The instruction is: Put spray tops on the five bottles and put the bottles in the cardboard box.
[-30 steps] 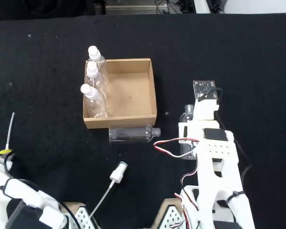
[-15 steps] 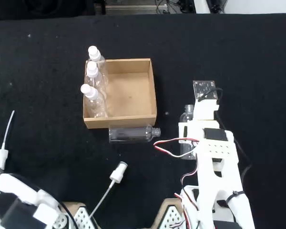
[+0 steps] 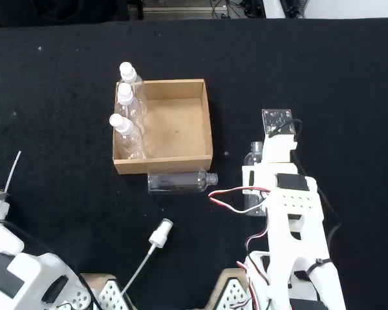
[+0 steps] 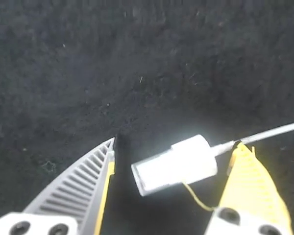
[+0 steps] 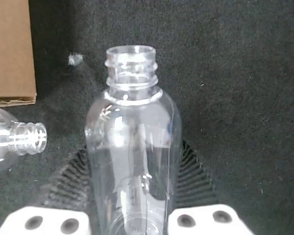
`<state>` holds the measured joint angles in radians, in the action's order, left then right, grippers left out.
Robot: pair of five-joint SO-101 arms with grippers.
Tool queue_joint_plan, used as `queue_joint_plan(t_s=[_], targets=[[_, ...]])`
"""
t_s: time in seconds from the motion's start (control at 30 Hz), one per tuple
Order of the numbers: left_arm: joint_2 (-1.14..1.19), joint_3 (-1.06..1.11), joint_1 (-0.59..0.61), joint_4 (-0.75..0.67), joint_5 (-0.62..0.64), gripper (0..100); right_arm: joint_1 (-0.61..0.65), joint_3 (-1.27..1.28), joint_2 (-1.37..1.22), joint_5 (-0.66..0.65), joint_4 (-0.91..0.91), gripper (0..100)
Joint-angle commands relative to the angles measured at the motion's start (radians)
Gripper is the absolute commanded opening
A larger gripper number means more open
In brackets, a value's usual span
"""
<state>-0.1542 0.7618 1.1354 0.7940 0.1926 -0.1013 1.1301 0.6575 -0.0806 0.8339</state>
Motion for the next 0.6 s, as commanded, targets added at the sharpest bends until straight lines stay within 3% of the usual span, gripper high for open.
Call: queue_joint_plan(t_s=[0.0,0.17,0.43,0.57], targets=[[0.009,-0.093,-0.045,0.072,-0.095,34,-0.025,-0.004,0.045,0.008,-0.02,1.1],[0.002,-0.107,-0.093,0.104,-0.259,34,-0.025,-0.004,0.045,0.008,-0.02,1.1],[0.014,-0.277,-0.028,0.109,-0.196,34,-0.025,-0.004,0.044,0.008,-0.02,1.1],[0.014,-0.294,-0.016,0.046,-0.19,34,-0.025,-0.004,0.044,0.008,-0.02,1.1]])
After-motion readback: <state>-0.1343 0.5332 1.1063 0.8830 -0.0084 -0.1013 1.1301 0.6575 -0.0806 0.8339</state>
